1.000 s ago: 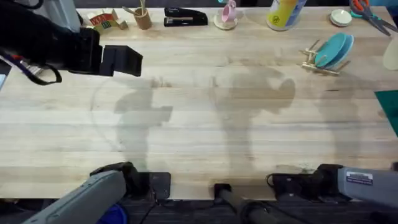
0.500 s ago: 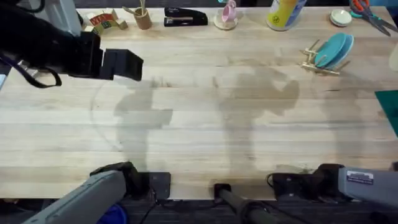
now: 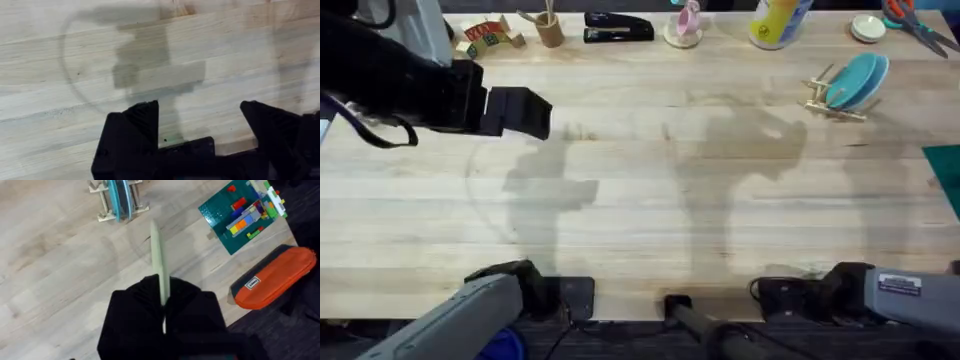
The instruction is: Pick up the plates from the table one by one and place each into a slot on the dish rack.
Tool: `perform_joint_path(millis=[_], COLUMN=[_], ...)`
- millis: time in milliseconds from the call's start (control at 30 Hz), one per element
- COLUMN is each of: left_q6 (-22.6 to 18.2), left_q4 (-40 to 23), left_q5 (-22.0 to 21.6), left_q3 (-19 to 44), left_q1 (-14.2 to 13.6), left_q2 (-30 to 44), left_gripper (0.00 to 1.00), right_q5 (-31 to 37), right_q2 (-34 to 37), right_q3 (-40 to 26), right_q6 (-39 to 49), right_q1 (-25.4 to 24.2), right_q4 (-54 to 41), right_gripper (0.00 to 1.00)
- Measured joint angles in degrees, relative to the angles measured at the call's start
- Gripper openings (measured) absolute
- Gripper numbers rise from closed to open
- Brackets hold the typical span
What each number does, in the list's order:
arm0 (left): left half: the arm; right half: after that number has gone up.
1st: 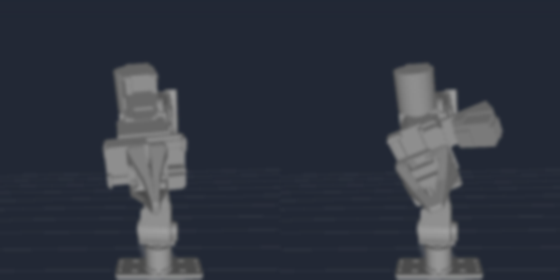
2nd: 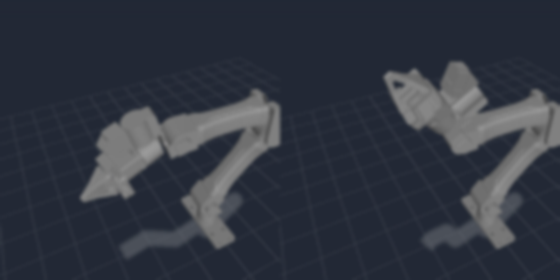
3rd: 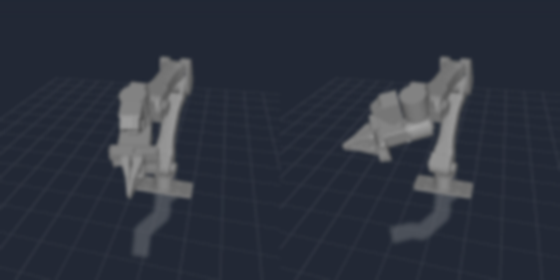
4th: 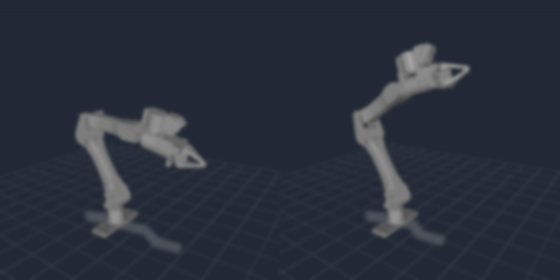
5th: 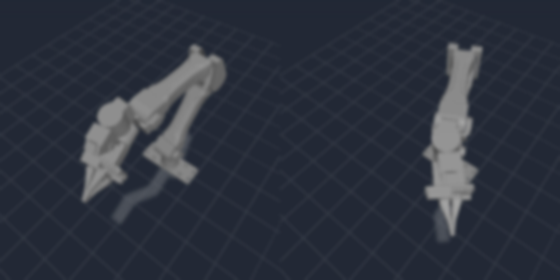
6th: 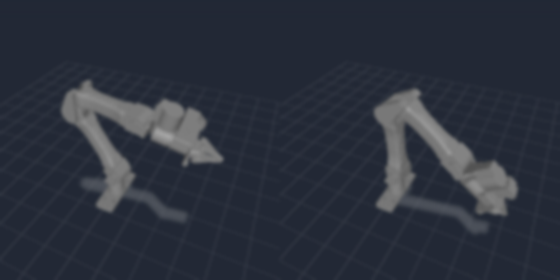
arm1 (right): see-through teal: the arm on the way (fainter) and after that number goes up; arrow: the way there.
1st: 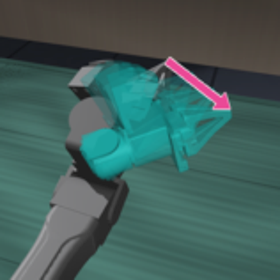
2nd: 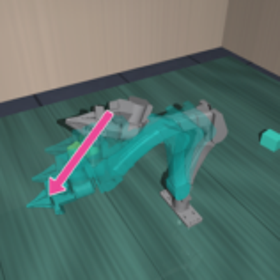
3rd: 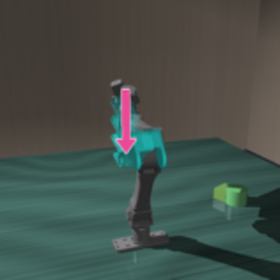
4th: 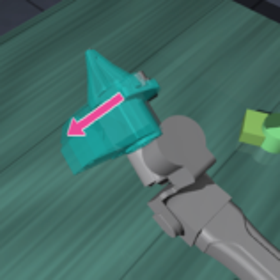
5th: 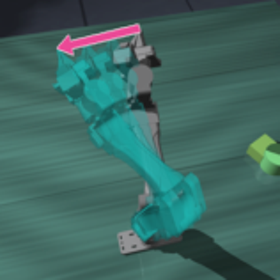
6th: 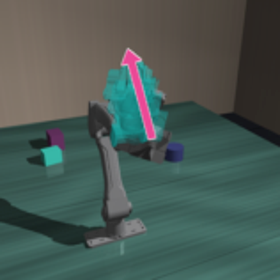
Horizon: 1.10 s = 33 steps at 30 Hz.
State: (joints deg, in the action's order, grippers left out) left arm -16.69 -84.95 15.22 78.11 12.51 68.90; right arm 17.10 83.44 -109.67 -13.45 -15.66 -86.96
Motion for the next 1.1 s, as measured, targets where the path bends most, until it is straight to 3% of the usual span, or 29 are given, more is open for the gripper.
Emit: perform_joint_path(millis=[1100], left_q6=[0.0], left_q4=[0.0], left_q5=[0.0], left_q3=[0.0], left_q1=[0.0], left_q2=[0.0], left_gripper=[0.995], right_q5=[-0.9], right_q2=[1.9], right_q3=[0.0], right_q6=[0.0], right_q1=[0.0], right_q4=[2.3], right_gripper=[0.03])
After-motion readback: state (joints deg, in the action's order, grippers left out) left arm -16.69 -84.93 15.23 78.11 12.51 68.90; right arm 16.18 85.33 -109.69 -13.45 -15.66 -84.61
